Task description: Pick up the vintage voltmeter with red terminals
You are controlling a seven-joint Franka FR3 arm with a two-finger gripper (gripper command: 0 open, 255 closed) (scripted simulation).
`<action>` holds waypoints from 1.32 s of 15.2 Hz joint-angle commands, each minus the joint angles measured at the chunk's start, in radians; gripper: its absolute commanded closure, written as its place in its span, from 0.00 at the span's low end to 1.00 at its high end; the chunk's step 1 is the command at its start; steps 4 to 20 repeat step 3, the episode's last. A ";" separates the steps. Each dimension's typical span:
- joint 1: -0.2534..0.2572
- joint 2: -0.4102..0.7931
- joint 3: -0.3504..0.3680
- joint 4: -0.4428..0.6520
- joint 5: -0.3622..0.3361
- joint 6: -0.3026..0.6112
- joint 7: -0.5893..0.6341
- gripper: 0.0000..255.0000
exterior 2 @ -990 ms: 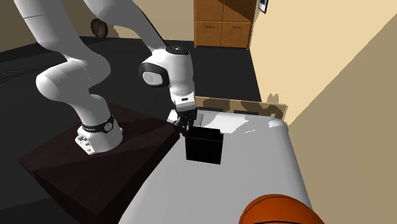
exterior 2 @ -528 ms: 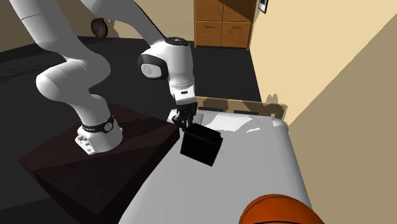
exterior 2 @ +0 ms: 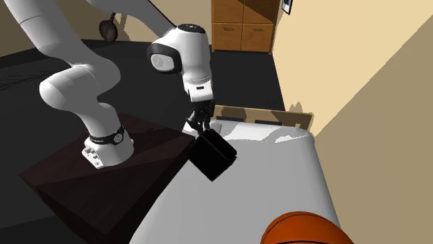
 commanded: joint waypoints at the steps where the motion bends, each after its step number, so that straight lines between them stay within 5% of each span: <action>1: 0.000 -0.023 -0.003 0.015 -0.001 -0.035 0.001 1.00; 20: 0.000 -0.025 -0.004 0.016 -0.001 -0.037 0.001 1.00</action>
